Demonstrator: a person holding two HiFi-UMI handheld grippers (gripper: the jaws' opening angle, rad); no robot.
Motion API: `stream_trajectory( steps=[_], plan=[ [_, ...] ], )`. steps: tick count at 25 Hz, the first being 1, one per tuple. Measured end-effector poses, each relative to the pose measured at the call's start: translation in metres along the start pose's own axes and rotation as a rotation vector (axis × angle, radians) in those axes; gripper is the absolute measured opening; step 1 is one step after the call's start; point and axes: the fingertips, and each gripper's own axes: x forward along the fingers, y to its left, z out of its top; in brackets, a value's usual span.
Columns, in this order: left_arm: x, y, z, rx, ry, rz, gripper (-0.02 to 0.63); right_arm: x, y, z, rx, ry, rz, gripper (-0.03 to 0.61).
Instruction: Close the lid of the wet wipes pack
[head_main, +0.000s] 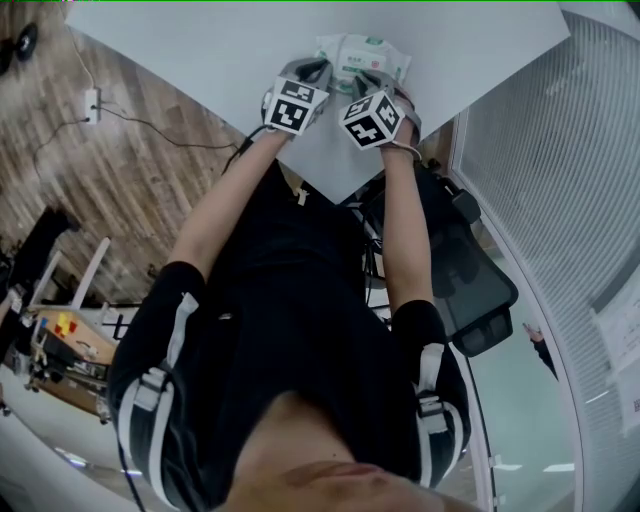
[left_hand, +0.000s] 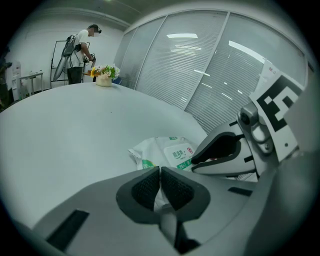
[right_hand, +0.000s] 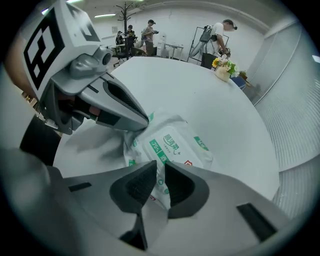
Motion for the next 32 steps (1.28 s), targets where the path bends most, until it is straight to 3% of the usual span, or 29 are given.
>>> stream_trajectory(
  steps=[9,15,27,32],
  plan=[
    [0.0012,0.0003,-0.0001,-0.019,-0.007,-0.008,0.026,-0.0037,-0.0071,-0.0014,0.146,-0.142,0.061,0.046],
    [0.0026,0.0011,-0.0005,-0.014,-0.002,-0.01,0.026,-0.003,-0.0077,-0.0008,0.075,-0.114,0.07,0.046],
    [-0.0005,0.0022,-0.0021,-0.016,0.003,-0.013,0.026,-0.0065,-0.0028,-0.0012,0.037,-0.129,0.149,0.054],
    [-0.0014,0.001,0.0006,-0.017,0.001,-0.017,0.026,-0.0063,-0.0018,-0.0005,-0.003,-0.122,0.125,0.058]
  ],
)
